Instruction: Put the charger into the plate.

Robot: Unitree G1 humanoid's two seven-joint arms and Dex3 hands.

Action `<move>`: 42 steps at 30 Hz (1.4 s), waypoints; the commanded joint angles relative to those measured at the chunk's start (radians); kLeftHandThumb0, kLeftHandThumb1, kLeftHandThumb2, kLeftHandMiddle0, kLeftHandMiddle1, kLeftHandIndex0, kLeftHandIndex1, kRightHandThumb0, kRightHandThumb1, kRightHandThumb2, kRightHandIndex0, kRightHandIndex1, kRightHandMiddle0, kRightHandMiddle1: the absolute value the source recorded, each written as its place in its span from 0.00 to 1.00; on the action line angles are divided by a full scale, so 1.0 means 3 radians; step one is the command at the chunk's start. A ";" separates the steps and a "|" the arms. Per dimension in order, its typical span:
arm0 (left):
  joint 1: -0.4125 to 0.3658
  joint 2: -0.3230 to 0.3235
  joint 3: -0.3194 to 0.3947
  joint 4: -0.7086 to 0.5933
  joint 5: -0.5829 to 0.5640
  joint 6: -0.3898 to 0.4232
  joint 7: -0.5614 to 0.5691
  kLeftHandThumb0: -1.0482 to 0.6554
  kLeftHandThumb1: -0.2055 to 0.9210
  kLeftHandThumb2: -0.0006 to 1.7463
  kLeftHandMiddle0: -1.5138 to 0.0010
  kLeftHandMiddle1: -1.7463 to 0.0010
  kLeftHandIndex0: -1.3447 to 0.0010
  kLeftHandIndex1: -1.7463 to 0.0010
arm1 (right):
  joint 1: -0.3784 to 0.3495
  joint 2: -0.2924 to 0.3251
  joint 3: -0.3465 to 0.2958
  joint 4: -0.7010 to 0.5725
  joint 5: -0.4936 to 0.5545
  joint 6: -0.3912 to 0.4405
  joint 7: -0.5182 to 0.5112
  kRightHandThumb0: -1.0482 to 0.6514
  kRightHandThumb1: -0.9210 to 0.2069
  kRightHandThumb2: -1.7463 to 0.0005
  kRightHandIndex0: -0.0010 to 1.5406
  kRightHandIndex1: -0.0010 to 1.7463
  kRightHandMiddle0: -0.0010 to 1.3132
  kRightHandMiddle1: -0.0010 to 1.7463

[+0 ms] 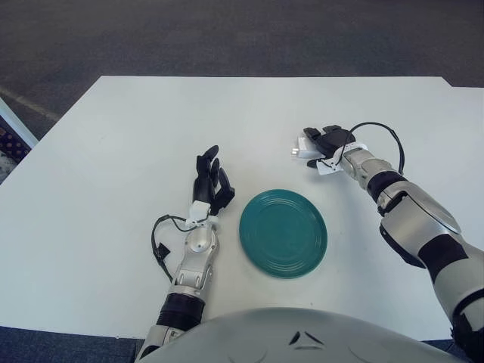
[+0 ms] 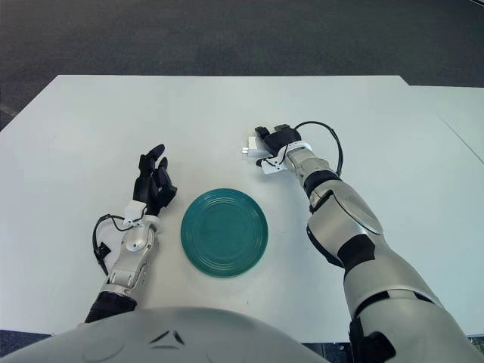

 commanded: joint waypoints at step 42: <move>0.0005 -0.0159 0.0039 0.0116 -0.0108 -0.0158 -0.0039 0.07 1.00 0.53 0.73 0.98 1.00 0.51 | 0.0337 0.0054 -0.0041 0.0093 -0.0074 0.0062 -0.0143 0.32 0.00 0.59 0.60 1.00 0.56 1.00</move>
